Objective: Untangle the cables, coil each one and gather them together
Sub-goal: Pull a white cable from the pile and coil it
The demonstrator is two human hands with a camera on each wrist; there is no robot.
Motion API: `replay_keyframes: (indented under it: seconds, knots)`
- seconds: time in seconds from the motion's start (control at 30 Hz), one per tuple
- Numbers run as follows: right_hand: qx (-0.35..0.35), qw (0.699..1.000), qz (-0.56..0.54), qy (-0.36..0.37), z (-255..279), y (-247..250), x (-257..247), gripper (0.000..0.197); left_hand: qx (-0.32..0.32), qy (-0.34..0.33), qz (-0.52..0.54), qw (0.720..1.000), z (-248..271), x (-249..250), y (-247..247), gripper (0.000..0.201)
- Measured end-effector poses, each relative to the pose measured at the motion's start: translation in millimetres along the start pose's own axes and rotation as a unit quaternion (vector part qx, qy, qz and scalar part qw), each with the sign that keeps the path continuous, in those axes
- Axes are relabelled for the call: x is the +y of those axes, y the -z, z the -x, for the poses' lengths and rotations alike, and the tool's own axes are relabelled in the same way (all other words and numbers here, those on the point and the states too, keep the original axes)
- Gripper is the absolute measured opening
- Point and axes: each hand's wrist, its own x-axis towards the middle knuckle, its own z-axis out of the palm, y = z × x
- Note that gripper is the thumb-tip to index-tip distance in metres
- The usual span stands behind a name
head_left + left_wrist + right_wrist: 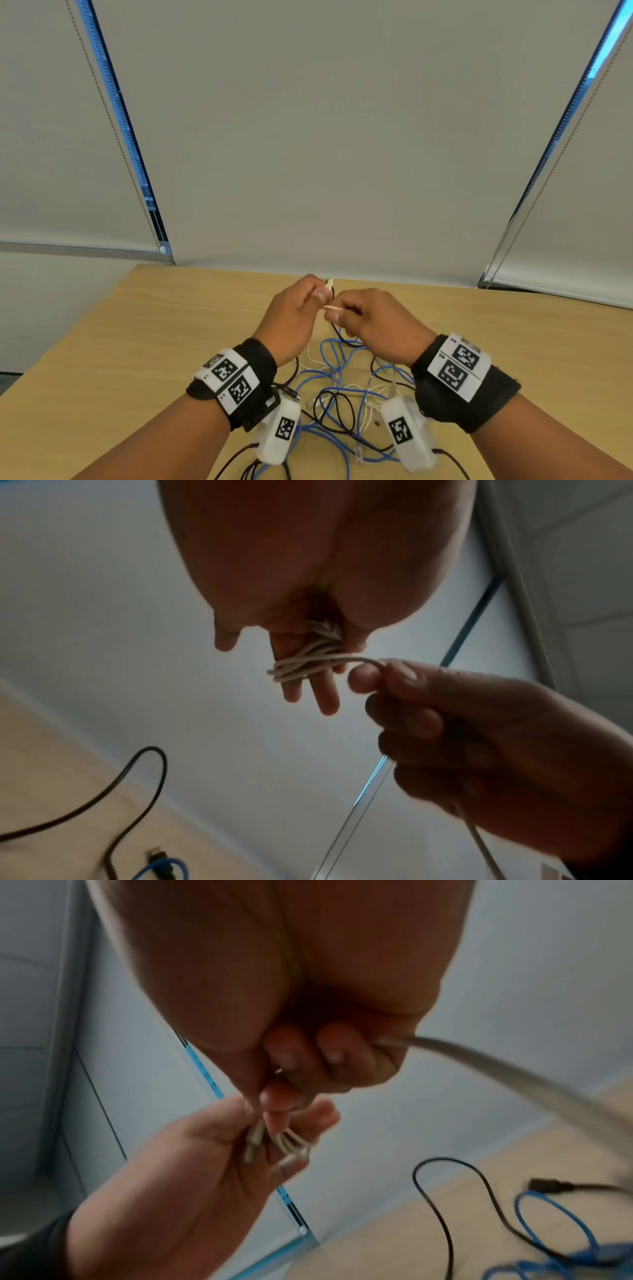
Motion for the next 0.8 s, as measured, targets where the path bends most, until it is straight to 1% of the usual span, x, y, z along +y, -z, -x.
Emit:
replay_keyframes:
  seconds: [0.07,0.13,0.17,0.2,0.27,0.33,0.4,0.5,0.53,0.63,0.73,0.8]
  knots:
    - [0.059,0.998,0.032,0.004,-4.4,10.5,-0.1,0.016,-0.037,0.008,-0.010,0.999,3.3,-0.5,-3.0,0.028]
    - [0.107,0.994,0.036,0.012,-6.4,15.8,2.3,0.010,-0.080,0.044,0.053,0.994,2.8,1.9,-2.3,0.032]
    - [0.120,0.992,0.033,0.016,-6.6,16.1,3.2,0.010,-0.097,0.060,0.095,0.989,2.5,3.5,-0.9,0.034]
    - [0.125,0.992,0.023,0.020,-6.8,15.3,3.8,0.010,-0.107,0.071,0.133,0.983,2.4,5.3,0.3,0.034]
    - [0.114,0.993,-0.016,0.025,-6.8,12.7,4.3,0.008,-0.105,0.080,0.209,0.969,3.0,8.5,1.4,0.032]
    - [0.094,0.994,-0.056,0.021,-7.6,9.7,3.7,0.008,-0.085,0.081,0.278,0.953,3.7,9.9,1.1,0.027]
    - [0.082,0.993,-0.087,0.016,-9.5,6.4,-0.1,0.006,-0.067,0.078,0.308,0.946,2.1,9.6,-0.6,0.025]
    - [0.085,0.992,-0.097,0.012,-12.6,0.9,-4.8,0.012,-0.069,0.078,0.305,0.947,-1.6,6.6,0.0,0.034]
    - [0.086,0.992,-0.092,0.007,-13.3,0.9,-5.4,0.013,-0.075,0.074,0.295,0.950,-2.7,5.3,1.2,0.032]
    - [0.063,0.995,-0.076,-0.015,-13.5,5.4,-4.9,0.014,-0.089,0.061,0.219,0.970,-1.7,-0.4,6.9,0.021]
    - [0.023,0.997,-0.067,-0.012,-12.5,10.9,-3.4,0.011,-0.080,0.053,0.140,0.986,0.5,-3.3,7.7,0.023]
    - [0.001,0.997,-0.073,-0.011,-12.9,14.4,-0.7,0.008,-0.065,0.050,0.103,0.991,0.5,-3.2,7.2,0.024]
